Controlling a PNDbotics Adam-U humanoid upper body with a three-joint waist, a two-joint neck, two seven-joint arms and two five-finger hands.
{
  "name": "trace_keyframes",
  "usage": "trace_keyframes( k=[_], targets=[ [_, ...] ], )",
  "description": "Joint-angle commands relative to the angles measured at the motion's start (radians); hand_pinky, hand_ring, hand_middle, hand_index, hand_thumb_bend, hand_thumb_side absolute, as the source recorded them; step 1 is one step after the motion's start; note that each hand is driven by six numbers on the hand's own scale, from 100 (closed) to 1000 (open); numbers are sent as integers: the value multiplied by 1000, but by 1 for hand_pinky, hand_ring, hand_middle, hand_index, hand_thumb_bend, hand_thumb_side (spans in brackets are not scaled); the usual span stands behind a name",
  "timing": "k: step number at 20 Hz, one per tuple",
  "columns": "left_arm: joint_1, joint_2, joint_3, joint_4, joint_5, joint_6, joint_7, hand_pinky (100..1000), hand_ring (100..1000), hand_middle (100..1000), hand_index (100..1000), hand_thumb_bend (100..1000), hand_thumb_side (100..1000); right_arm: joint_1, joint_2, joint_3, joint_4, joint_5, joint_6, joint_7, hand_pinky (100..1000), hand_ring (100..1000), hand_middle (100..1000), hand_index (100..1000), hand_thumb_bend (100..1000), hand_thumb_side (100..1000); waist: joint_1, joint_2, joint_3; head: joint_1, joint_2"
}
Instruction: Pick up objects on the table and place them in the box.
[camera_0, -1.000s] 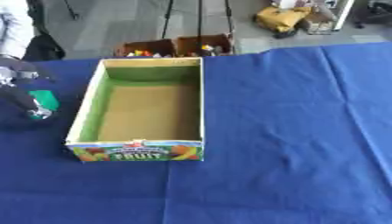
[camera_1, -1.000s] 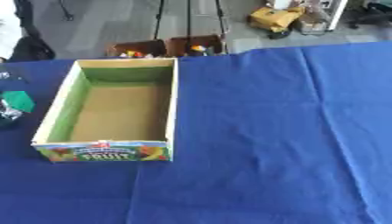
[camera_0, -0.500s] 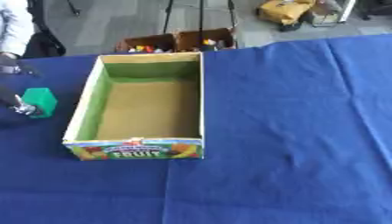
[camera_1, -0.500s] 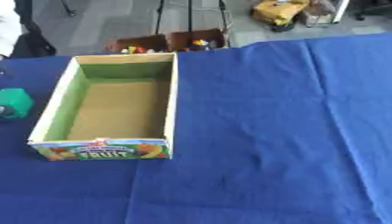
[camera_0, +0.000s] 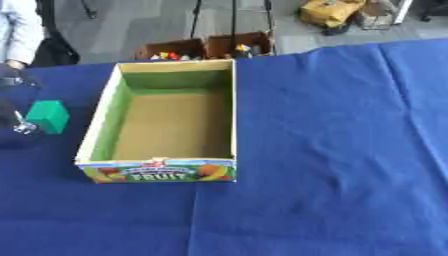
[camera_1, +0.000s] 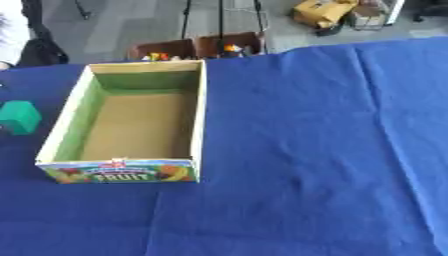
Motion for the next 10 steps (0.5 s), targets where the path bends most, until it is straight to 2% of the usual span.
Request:
trace_keyframes(
  k=[1, 6, 10],
  targets=[
    [-18, 37, 16, -13, -12, -14, -6, 1000, 1000, 1000, 1000, 451, 513, -11, -28, -11, -20, -12, 3, -2, 713, 686, 469, 669, 100, 766, -4, -19, -2, 7, -20],
    [-26, 29, 16, -12, -15, -20, 1, 1000, 1000, 1000, 1000, 436, 508, -14, -31, -11, -20, -12, 4, -1, 715, 685, 464, 668, 100, 767, -6, -6, -9, 8, -28],
    [-27, 26, 8, -7, -37, -22, -12, 1000, 1000, 1000, 1000, 376, 481, -17, -32, -10, -20, -14, 5, -3, 715, 685, 462, 667, 100, 765, -5, 2, -13, 10, -32]
  ],
)
